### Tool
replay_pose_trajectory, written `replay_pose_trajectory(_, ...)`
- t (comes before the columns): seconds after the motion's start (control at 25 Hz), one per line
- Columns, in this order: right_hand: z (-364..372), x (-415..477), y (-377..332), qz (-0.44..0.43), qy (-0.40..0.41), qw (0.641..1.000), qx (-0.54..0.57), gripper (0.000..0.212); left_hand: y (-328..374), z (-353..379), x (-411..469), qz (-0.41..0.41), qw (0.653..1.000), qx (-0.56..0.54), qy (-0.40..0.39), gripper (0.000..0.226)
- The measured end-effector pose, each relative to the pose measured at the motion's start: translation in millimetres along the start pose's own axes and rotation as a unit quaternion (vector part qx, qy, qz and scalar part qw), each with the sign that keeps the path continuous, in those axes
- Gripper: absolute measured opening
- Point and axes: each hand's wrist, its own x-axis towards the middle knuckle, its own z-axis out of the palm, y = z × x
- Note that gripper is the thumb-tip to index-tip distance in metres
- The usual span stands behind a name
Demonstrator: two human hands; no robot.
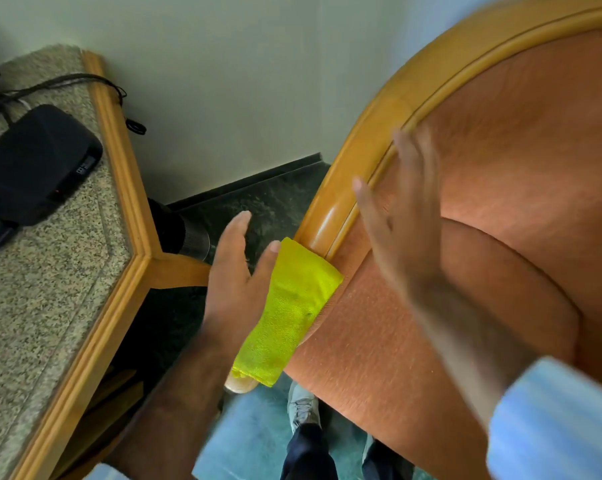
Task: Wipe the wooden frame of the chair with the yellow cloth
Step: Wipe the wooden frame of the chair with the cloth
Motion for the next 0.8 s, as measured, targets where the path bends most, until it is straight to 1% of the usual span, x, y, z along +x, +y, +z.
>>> replay_pose_trajectory(0.04, 6, -47, -8, 0.140, 0.006, 0.986, 0.088, 0.065, 5, -3, 12, -0.040, 0.998, 0.018, -0.038, 0.075)
replay_pose_trajectory(0.08, 13, -89, -19, 0.288, -0.022, 0.943, 0.166, 0.066, 9, -4, 22, -0.073, 0.993, 0.042, -0.080, 0.076)
replay_pose_trajectory(0.12, 22, -125, -30, 0.415, -0.078, 0.877, 0.228, 0.066, 11, -3, 31, -0.093, 0.986, 0.072, -0.122, 0.071)
replay_pose_trajectory(0.16, 34, -156, -39, 0.495, -0.143, 0.815, 0.267, 0.061, 11, -1, 38, -0.093, 0.977, 0.109, -0.155, 0.057)
replay_pose_trajectory(0.2, 45, -179, -47, 0.524, -0.197, 0.777, 0.288, 0.056, 13, 0, 41, -0.080, 0.973, 0.137, -0.167, 0.037)
replay_pose_trajectory(0.24, 55, -196, -55, 0.528, -0.227, 0.762, 0.299, 0.052, 16, -1, 42, -0.064, 0.972, 0.150, -0.168, 0.025)
replay_pose_trajectory(0.28, 62, -206, -63, 0.525, -0.234, 0.762, 0.300, 0.053, 19, -5, 41, -0.059, 0.974, 0.142, -0.166, 0.024)
replay_pose_trajectory(0.36, 65, -210, -70, 0.528, -0.201, 0.764, 0.313, 0.059, 29, -10, 34, -0.065, 0.980, 0.088, -0.163, 0.024)
replay_pose_trajectory(0.4, 63, -207, -70, 0.528, -0.186, 0.759, 0.332, 0.057, 39, -13, 29, -0.063, 0.982, 0.052, -0.168, 0.025)
replay_pose_trajectory(0.48, 52, -201, -64, 0.508, -0.159, 0.758, 0.377, 0.041, 62, -20, 16, -0.046, 0.980, -0.036, -0.193, 0.027)
replay_pose_trajectory(0.52, 40, -198, -56, 0.491, -0.137, 0.761, 0.400, 0.035, 80, -19, 10, -0.023, 0.972, -0.076, -0.220, 0.025)
replay_pose_trajectory(0.56, 25, -194, -48, 0.464, -0.125, 0.769, 0.422, 0.036, 99, -18, 4, 0.005, 0.963, -0.107, -0.248, 0.022)
replay_pose_trajectory(0.64, -3, -188, -33, 0.409, -0.095, 0.779, 0.466, 0.045, 133, -17, -5, 0.064, 0.940, -0.152, -0.298, 0.023)
replay_pose_trajectory(0.76, -64, -186, 1, 0.418, 0.024, 0.746, 0.518, 0.057, 196, 21, -25, 0.157, 0.908, -0.160, -0.353, 0.023)
replay_pose_trajectory(0.8, -81, -185, 8, 0.419, 0.048, 0.735, 0.531, 0.057, 214, 32, -31, 0.181, 0.900, -0.167, -0.361, 0.021)
